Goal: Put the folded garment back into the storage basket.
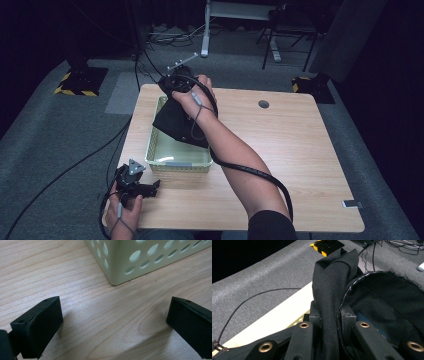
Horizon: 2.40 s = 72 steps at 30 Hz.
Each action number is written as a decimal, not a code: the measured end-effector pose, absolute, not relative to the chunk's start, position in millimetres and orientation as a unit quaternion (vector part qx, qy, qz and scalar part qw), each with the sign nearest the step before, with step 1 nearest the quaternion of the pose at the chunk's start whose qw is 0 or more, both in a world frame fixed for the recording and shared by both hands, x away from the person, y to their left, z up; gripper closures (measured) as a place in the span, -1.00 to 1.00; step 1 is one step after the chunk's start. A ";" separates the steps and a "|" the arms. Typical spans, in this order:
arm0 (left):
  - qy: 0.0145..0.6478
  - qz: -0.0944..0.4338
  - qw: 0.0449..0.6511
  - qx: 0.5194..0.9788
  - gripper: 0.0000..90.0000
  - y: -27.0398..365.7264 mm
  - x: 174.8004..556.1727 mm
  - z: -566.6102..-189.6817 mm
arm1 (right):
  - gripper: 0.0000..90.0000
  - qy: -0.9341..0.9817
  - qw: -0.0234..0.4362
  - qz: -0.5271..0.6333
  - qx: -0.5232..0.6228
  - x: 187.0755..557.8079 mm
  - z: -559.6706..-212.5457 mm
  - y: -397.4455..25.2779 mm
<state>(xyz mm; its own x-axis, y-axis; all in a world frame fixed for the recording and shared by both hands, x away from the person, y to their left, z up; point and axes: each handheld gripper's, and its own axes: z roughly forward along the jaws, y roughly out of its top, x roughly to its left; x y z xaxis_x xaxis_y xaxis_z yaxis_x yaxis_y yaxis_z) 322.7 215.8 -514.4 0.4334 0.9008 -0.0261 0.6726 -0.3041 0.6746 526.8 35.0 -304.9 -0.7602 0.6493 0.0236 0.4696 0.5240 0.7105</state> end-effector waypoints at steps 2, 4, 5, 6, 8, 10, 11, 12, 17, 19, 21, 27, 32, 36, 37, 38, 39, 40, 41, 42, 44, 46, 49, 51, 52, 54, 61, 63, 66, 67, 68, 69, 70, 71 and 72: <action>0.500 0.182 0.313 0.787 -0.99 215.8 322.7 -514.4 | 0.71 0.866 0.121 0.362 0.323 527.0 -308.2 35.6; 0.500 0.182 0.313 0.787 -0.99 215.8 322.7 -514.4 | 0.71 0.867 0.119 0.358 0.324 527.2 -311.7 36.4; 0.500 0.182 0.313 0.787 -0.99 215.8 322.7 -514.4 | 0.71 0.869 0.119 0.355 0.323 527.9 -315.3 36.9; 0.500 0.183 0.313 0.787 -0.99 215.8 322.8 -514.4 | 0.71 0.869 0.119 0.355 0.323 527.9 -315.3 36.9; 0.500 0.183 0.313 0.787 -0.99 215.8 322.8 -514.5 | 0.70 0.870 0.118 0.353 0.324 528.6 -318.4 37.0; 0.500 0.182 0.313 0.787 -0.99 215.8 322.7 -514.5 | 0.71 0.871 0.118 0.351 0.323 529.0 -321.7 37.0; 0.500 0.183 0.313 0.787 -0.99 215.9 322.8 -514.5 | 0.71 0.872 0.115 0.348 0.324 529.2 -325.4 37.2; 0.500 0.183 0.313 0.787 -0.99 215.8 322.8 -514.5 | 0.71 0.872 0.115 0.348 0.324 529.2 -325.4 37.2; 0.500 0.183 0.314 0.786 -0.99 215.7 322.7 -514.6 | 0.70 0.874 0.112 0.341 0.326 531.8 -337.5 35.8; 0.500 0.184 0.314 0.786 -0.99 215.7 322.8 -514.7 | 0.70 0.875 0.111 0.340 0.327 532.3 -339.6 35.5; 0.500 0.184 0.314 0.786 -0.99 215.7 322.8 -514.7 | 0.70 0.875 0.109 0.337 0.329 533.3 -343.9 34.8; 0.500 0.183 0.314 0.786 -0.99 215.6 322.7 -514.6 | 0.70 0.878 0.102 0.330 0.331 536.1 -357.3 34.3; 0.500 0.183 0.314 0.786 -0.99 215.6 322.7 -514.7 | 0.70 0.881 0.098 0.326 0.330 536.9 -364.2 34.9; 0.500 0.184 0.314 0.786 -0.99 215.7 322.8 -514.7 | 0.70 0.883 0.093 0.320 0.331 537.6 -370.2 35.5; 0.500 0.183 0.314 0.786 -0.99 215.6 322.8 -514.7 | 0.70 0.882 0.093 0.320 0.333 537.8 -371.6 35.7; 0.500 0.184 0.314 0.786 -0.99 215.7 322.8 -514.7 | 0.70 0.882 0.092 0.320 0.333 538.0 -373.1 35.8; 0.500 0.183 0.314 0.786 -0.99 215.7 322.8 -514.7 | 0.70 0.882 0.091 0.319 0.334 538.6 -376.2 36.0; 0.500 0.184 0.314 0.786 -0.99 215.7 322.8 -514.7 | 0.70 0.882 0.091 0.319 0.334 538.6 -376.2 36.0; 0.500 0.184 0.314 0.786 -0.99 215.7 322.8 -514.7 | 0.70 0.882 0.090 0.318 0.335 538.9 -377.7 36.1; 0.500 0.183 0.314 0.786 -0.99 215.7 322.8 -514.7 | 0.70 0.883 0.090 0.317 0.335 539.1 -379.3 36.4; 0.500 0.183 0.314 0.786 -0.99 215.7 322.8 -514.7 | 0.70 0.883 0.088 0.317 0.335 539.4 -381.4 37.1; 0.500 0.183 0.314 0.786 -0.99 215.7 322.8 -514.7 | 0.70 0.884 0.088 0.315 0.335 539.7 -383.5 37.5; 0.500 0.183 0.314 0.786 -0.99 215.6 322.8 -514.8 | 0.70 0.884 0.086 0.314 0.336 540.3 -386.9 37.4; 0.501 0.183 0.314 0.785 -0.99 215.5 322.7 -514.8 | 0.70 0.884 0.085 0.313 0.337 540.6 -388.7 37.0; 0.501 0.183 0.314 0.785 -0.99 215.5 322.7 -514.8 | 0.70 0.883 0.085 0.314 0.338 540.6 -389.6 36.9; 0.501 0.183 0.314 0.785 -0.99 215.5 322.7 -514.8 | 0.69 0.883 0.084 0.315 0.338 540.7 -391.5 36.5; 0.501 0.183 0.315 0.785 -0.99 215.5 322.8 -514.9 | 0.26 0.884 0.067 0.315 0.338 542.6 -401.0 37.9; 0.501 0.183 0.314 0.785 -0.99 215.5 322.7 -514.8 | -0.40 0.890 0.064 0.309 0.330 545.6 -407.2 40.0; 0.501 0.183 0.314 0.786 -0.99 215.5 322.7 -514.8 | -0.55 0.887 0.094 0.325 0.315 545.7 -404.8 37.5; 0.501 0.183 0.314 0.785 -0.99 215.5 322.7 -514.8 | -0.56 0.883 0.094 0.333 0.317 545.0 -401.6 35.4; 0.501 0.183 0.314 0.785 -0.99 215.5 322.7 -514.8 | -0.61 0.878 0.091 0.347 0.318 544.4 -398.2 32.9; 0.501 0.183 0.314 0.785 -0.99 215.5 322.7 -514.8 | -0.62 0.876 0.090 0.352 0.318 543.9 -396.1 31.5; 0.501 0.183 0.315 0.785 -0.99 215.5 322.7 -514.8 | -0.61 0.874 0.091 0.356 0.317 543.0 -393.2 29.5; 0.501 0.183 0.315 0.785 -0.99 215.5 322.8 -514.8 | -0.61 0.874 0.091 0.359 0.315 541.7 -390.1 27.7; 0.501 0.183 0.315 0.785 -0.99 215.5 322.7 -514.8 | -0.61 0.874 0.093 0.361 0.312 540.4 -387.2 25.7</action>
<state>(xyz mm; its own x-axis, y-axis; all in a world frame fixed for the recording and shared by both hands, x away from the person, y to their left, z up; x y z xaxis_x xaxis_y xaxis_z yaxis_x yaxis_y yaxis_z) 322.7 215.5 -514.8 0.4310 0.9019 -0.0276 0.6716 -0.3002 0.6774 540.4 25.7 -387.2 -0.7878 0.6127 0.0639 0.4788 0.5436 0.6894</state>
